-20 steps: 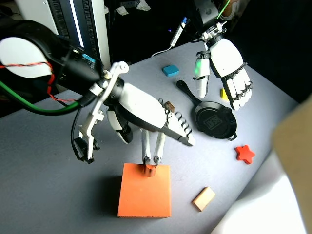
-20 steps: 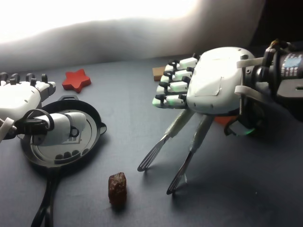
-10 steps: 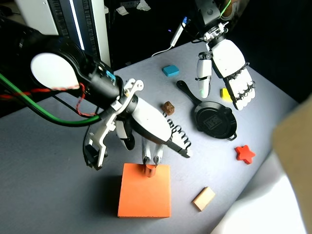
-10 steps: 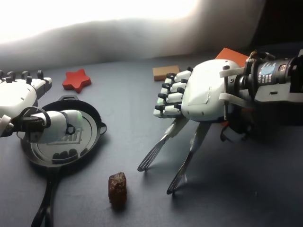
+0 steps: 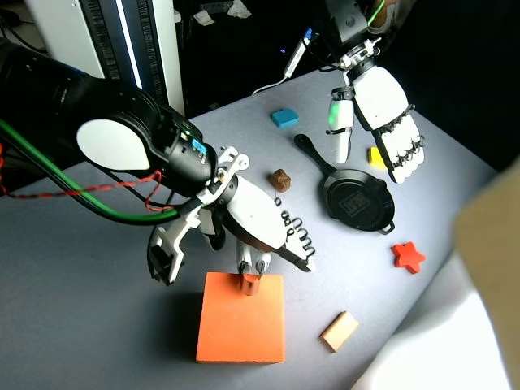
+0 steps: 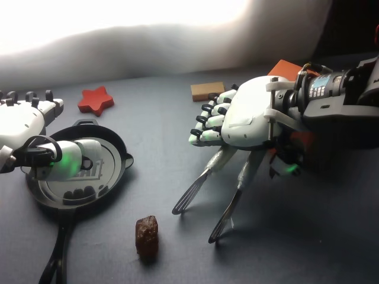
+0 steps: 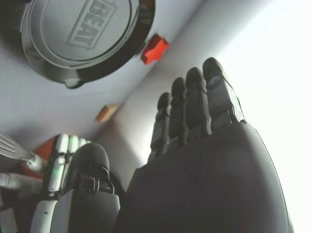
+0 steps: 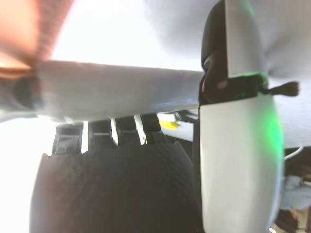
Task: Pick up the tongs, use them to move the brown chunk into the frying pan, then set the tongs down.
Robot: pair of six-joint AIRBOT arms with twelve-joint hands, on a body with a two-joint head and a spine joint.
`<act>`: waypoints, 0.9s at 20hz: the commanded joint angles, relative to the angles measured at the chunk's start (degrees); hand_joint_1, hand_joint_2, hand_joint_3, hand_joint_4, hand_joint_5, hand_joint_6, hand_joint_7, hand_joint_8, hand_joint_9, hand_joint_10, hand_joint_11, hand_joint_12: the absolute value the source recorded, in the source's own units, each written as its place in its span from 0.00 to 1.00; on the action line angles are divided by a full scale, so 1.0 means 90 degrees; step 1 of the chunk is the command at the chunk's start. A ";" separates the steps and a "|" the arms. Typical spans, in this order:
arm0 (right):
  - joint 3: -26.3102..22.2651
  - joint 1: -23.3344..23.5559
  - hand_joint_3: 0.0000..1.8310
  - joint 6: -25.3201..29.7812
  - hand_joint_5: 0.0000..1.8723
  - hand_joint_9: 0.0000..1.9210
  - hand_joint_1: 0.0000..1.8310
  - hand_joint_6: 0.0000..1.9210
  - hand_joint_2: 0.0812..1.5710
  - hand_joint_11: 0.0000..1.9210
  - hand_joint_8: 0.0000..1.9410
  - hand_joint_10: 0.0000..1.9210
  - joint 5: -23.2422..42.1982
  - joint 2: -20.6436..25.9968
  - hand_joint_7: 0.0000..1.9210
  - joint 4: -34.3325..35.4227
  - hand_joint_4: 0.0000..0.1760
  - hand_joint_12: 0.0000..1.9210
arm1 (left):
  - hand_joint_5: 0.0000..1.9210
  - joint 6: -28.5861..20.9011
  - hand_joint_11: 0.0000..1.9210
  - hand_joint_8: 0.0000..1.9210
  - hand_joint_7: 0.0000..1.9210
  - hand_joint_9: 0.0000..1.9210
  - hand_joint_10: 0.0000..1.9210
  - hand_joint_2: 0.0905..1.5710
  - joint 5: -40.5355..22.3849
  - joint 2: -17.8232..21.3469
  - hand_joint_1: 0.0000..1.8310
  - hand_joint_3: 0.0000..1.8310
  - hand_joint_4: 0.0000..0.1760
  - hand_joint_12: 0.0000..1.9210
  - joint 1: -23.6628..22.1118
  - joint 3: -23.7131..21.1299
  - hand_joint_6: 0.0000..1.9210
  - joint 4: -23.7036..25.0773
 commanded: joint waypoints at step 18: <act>0.0162 -0.0058 0.00 -0.0066 0.09 0.09 0.62 0.01 0.56 0.00 0.01 0.02 0.0651 -0.0055 0.11 -0.0017 0.00 0.30 | 0.06 0.0025 0.00 0.00 0.07 0.06 0.00 0.79 -0.0349 0.0070 0.00 0.00 0.15 0.11 -0.0079 0.0014 0.00 0.0432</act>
